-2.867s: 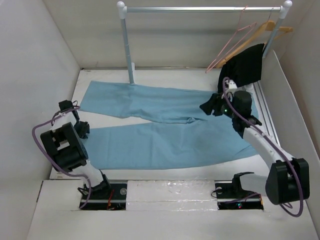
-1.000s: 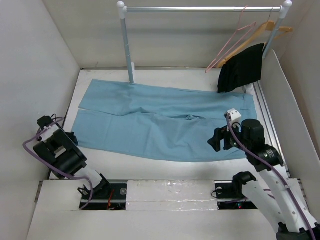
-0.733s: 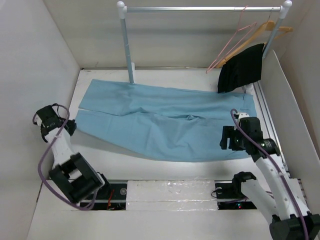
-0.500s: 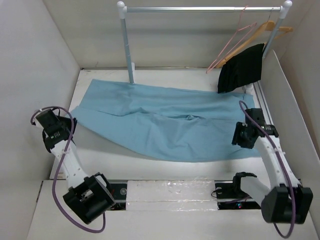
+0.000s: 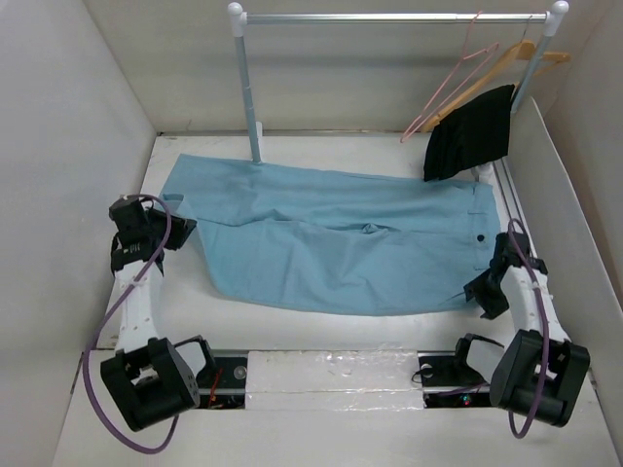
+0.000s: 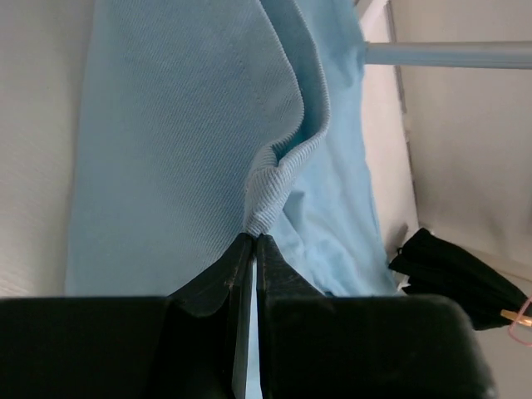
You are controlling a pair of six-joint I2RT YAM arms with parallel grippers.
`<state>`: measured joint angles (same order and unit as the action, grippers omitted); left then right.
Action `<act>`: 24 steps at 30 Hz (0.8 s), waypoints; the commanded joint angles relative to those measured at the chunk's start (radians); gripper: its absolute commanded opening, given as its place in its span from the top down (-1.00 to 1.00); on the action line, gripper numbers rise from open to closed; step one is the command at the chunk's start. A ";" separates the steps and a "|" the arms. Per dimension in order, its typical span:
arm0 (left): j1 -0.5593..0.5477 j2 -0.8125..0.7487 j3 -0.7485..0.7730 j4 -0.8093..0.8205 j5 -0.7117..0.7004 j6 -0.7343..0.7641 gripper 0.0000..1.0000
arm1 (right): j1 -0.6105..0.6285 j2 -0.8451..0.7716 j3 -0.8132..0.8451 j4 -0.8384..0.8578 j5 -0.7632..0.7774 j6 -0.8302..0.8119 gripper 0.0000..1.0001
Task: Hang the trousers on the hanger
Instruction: Fold the trousers
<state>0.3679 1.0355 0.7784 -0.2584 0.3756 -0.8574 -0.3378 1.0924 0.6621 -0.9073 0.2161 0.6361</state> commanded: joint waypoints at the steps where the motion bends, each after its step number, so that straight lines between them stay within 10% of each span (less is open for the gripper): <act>1: -0.001 0.037 0.028 0.025 0.020 0.038 1.00 | 0.011 -0.069 -0.087 0.062 -0.029 0.212 -0.14; 16: 0.009 0.110 0.041 0.042 -0.010 0.078 1.00 | -0.069 0.190 -0.082 0.261 0.008 0.051 -0.06; 21: 0.009 0.098 0.019 0.035 -0.035 0.103 1.00 | -0.079 0.273 -0.079 0.361 -0.052 -0.048 0.86; 24: 0.009 0.089 0.022 0.028 -0.044 0.106 1.00 | -0.079 0.255 -0.041 0.343 -0.067 -0.107 1.00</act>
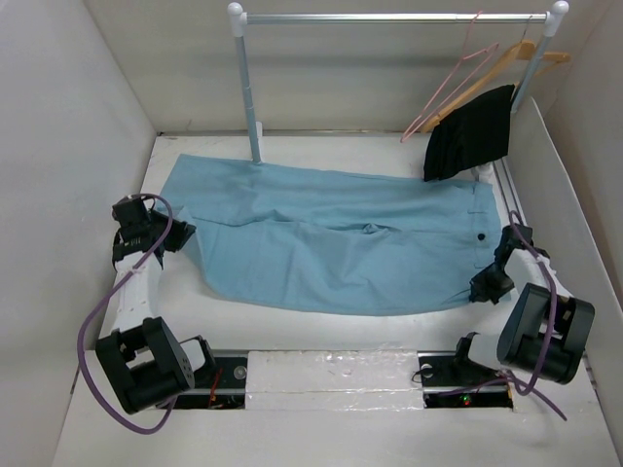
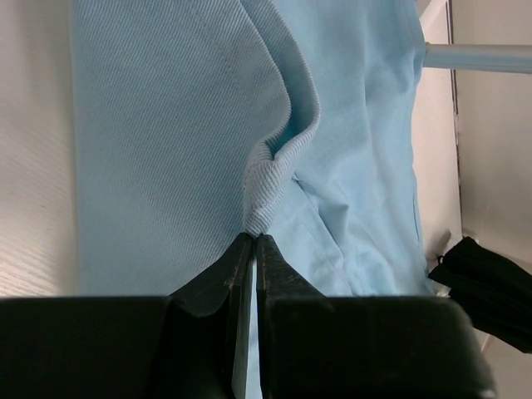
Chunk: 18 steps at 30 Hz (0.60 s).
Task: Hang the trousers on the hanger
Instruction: Fold the trousers
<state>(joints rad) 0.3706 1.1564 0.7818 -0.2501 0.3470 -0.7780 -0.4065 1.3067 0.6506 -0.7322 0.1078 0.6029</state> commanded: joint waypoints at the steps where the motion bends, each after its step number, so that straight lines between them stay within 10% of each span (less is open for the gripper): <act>1: 0.007 -0.034 0.025 0.017 -0.020 0.028 1.00 | -0.011 -0.015 0.012 0.153 0.043 -0.092 1.00; 7: 0.016 -0.014 0.100 -0.011 -0.045 0.039 1.00 | -0.026 -0.224 0.227 0.040 0.082 -0.259 1.00; 18: 0.037 0.054 0.264 -0.057 -0.227 0.026 1.00 | 0.038 -0.023 0.533 0.065 0.086 -0.425 1.00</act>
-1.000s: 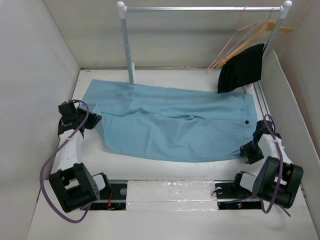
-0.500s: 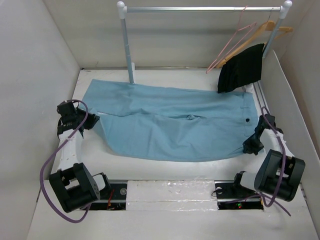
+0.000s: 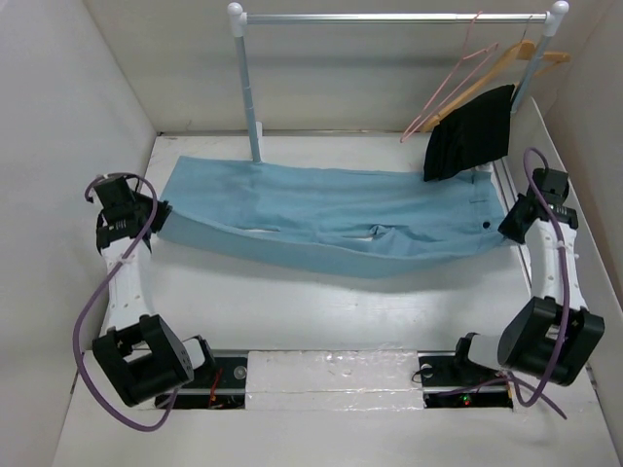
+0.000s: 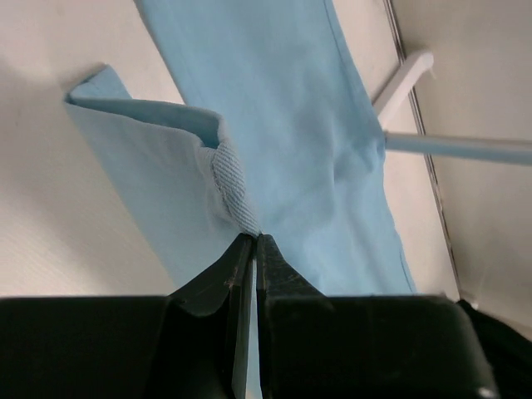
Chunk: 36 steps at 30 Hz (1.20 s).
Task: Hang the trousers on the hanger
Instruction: Fold the trousers
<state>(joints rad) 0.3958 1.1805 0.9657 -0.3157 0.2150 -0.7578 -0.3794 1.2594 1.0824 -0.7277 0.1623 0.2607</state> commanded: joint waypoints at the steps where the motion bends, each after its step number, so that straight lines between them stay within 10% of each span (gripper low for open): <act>1: 0.012 0.048 0.106 0.033 -0.132 -0.006 1.00 | 0.023 0.075 0.164 0.065 0.010 -0.100 1.00; 23: -0.100 0.800 0.863 0.021 -0.393 0.094 1.00 | 0.126 0.758 0.789 0.138 -0.155 -0.179 1.00; 28: -0.112 0.978 1.077 -0.075 -0.298 0.152 0.83 | 0.126 0.766 0.737 0.288 -0.237 -0.152 0.26; 33: -0.112 0.898 1.055 -0.031 -0.238 0.202 -0.09 | 0.149 0.663 0.602 0.350 -0.288 -0.140 -0.49; 36: -0.112 0.796 0.963 -0.057 -0.247 0.224 -0.28 | 0.160 0.530 0.436 0.413 -0.316 -0.130 -0.68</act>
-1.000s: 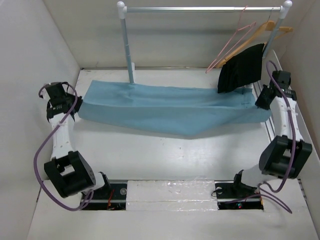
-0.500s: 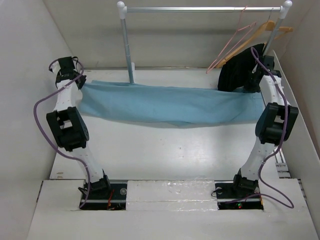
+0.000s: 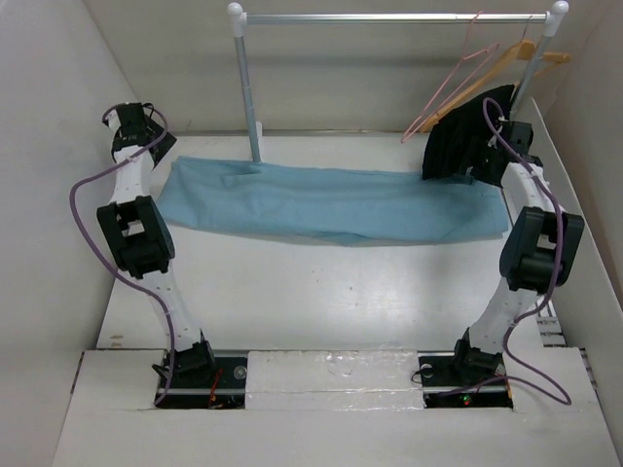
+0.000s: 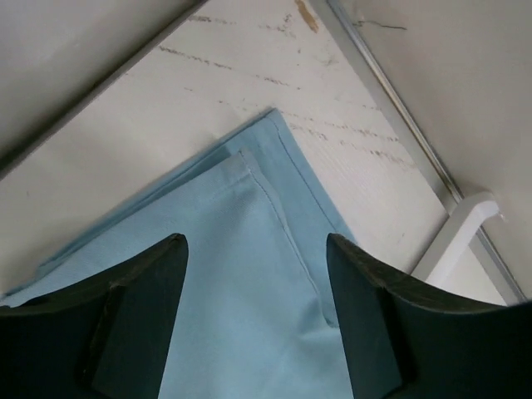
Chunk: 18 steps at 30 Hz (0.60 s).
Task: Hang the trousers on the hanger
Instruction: Fold the trousers
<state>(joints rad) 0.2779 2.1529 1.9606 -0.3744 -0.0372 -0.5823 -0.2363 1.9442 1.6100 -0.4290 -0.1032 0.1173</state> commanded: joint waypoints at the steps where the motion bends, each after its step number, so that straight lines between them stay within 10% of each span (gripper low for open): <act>1: 0.006 -0.212 -0.146 0.003 -0.022 0.050 -0.29 | 0.026 -0.187 -0.129 0.118 -0.044 0.013 -0.71; 4: 0.015 -0.398 -0.483 0.092 -0.027 0.024 -0.21 | 0.026 -0.325 -0.322 0.188 -0.070 0.044 -0.66; 8: 0.072 -0.536 -0.796 0.189 0.100 -0.053 -0.02 | 0.057 -0.459 -0.521 0.233 -0.102 0.087 1.00; 12: 0.113 -0.427 -0.783 0.124 0.193 -0.094 -0.06 | 0.066 -0.563 -0.671 0.237 -0.121 0.071 0.96; 18: 0.113 -0.251 -0.718 0.146 0.299 -0.169 -0.13 | -0.079 -0.528 -0.829 0.331 -0.292 0.119 -0.40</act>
<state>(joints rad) 0.3954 1.8771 1.2018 -0.2520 0.1879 -0.7044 -0.2413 1.3922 0.8330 -0.2050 -0.2871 0.1963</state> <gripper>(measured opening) 0.560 0.671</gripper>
